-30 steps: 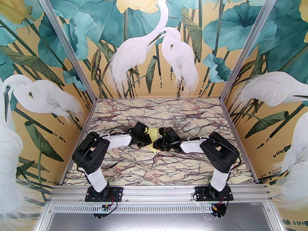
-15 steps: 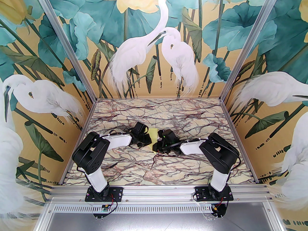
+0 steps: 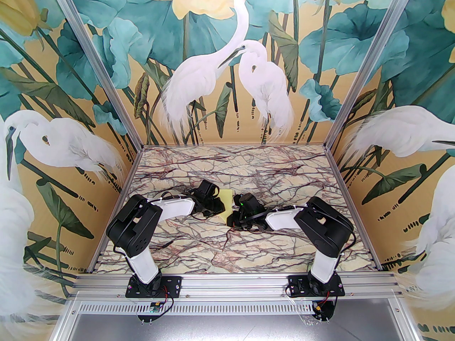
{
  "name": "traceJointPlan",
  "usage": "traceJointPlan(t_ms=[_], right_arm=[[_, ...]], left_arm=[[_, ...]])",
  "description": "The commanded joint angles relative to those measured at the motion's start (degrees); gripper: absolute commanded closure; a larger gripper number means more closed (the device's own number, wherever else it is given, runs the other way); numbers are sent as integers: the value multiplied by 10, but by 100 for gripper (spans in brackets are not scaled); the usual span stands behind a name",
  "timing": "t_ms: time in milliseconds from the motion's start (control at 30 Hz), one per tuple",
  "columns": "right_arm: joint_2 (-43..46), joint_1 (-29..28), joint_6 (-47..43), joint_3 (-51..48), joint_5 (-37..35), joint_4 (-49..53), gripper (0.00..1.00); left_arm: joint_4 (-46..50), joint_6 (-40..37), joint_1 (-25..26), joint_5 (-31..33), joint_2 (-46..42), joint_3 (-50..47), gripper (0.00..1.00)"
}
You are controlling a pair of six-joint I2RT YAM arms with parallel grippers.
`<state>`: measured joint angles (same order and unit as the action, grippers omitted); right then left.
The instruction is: Fold a paper plane with a square sheet of paper (fold left side to right side)
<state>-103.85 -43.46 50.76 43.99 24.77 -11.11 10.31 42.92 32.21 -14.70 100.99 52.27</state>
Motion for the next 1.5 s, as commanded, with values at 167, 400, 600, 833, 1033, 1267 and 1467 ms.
traceJointPlan(t_ms=[167, 400, 600, 833, 1033, 1267, 1467], right_arm=[[-25, -2, -8, 11, -20, 55, 100], [-27, -2, -4, 16, -24, 65, 100], [-27, -2, 2, 16, -28, 66, 100], [-30, -3, 14, 14, -26, 68, 100], [-31, -2, 22, 14, -26, 82, 100], [-41, -2, 31, 9, -19, 95, 100], [-49, -2, 37, -1, -11, 84, 100]], left_arm=[[-17, 15, 7, -28, -59, 1, 68], [-66, 62, 34, -41, -45, -9, 71], [-89, 82, 42, -25, -12, -29, 77], [-106, 78, 42, 11, 4, -56, 79], [-109, 54, 42, 42, -1, -70, 79], [-106, 29, 30, 70, -14, -81, 79], [-116, 5, 8, 77, -27, -94, 78]])
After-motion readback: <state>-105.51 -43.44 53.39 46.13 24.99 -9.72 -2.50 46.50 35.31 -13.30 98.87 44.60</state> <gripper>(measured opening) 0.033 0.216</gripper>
